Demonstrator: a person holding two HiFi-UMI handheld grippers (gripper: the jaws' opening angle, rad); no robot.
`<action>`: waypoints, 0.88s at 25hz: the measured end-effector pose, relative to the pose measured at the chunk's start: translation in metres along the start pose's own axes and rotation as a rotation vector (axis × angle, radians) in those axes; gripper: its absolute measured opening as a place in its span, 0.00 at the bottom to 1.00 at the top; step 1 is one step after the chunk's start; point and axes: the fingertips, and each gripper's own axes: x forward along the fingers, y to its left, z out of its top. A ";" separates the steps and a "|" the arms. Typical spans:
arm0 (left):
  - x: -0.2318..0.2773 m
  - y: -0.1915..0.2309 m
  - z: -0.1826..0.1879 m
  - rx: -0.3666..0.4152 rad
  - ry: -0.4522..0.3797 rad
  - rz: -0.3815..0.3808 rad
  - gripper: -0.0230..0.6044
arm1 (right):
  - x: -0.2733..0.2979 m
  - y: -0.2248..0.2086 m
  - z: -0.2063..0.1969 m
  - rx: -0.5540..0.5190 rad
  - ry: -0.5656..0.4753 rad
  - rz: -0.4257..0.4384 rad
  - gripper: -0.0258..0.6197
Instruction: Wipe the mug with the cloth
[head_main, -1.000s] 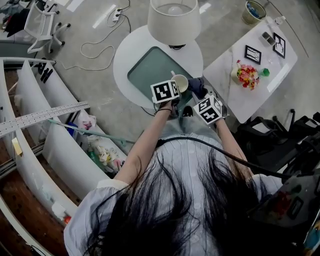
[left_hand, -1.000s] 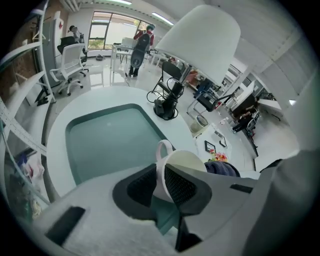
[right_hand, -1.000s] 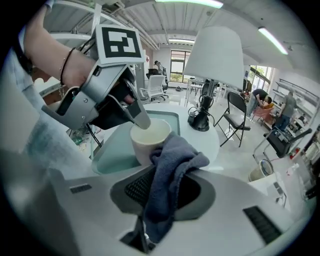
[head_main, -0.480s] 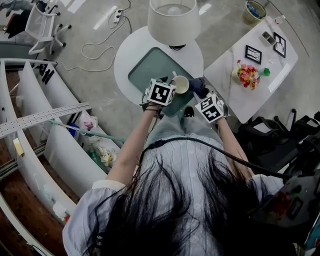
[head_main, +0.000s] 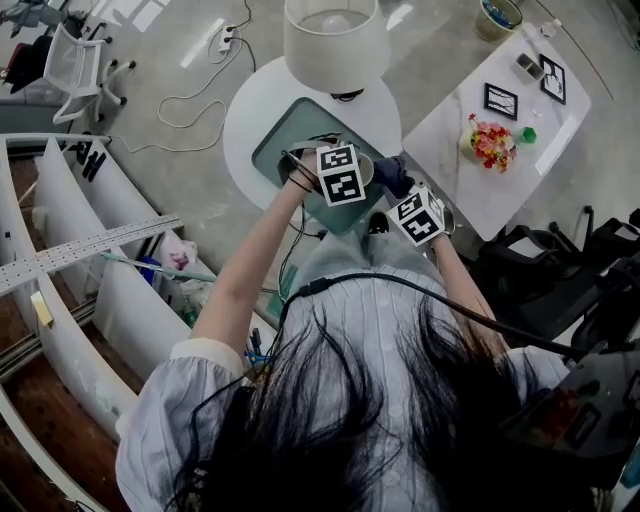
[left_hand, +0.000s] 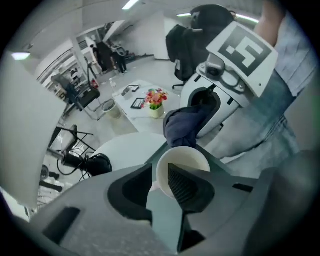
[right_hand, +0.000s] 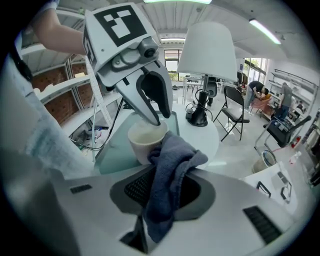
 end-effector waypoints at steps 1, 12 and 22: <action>0.004 -0.001 0.001 0.049 0.024 0.001 0.19 | 0.000 0.000 -0.001 0.001 0.000 0.000 0.18; 0.029 0.003 -0.007 0.022 0.129 0.026 0.12 | 0.001 0.004 -0.004 0.010 0.005 0.000 0.18; 0.025 0.003 -0.010 -0.201 0.083 0.020 0.12 | 0.001 0.006 -0.001 0.007 0.000 0.007 0.18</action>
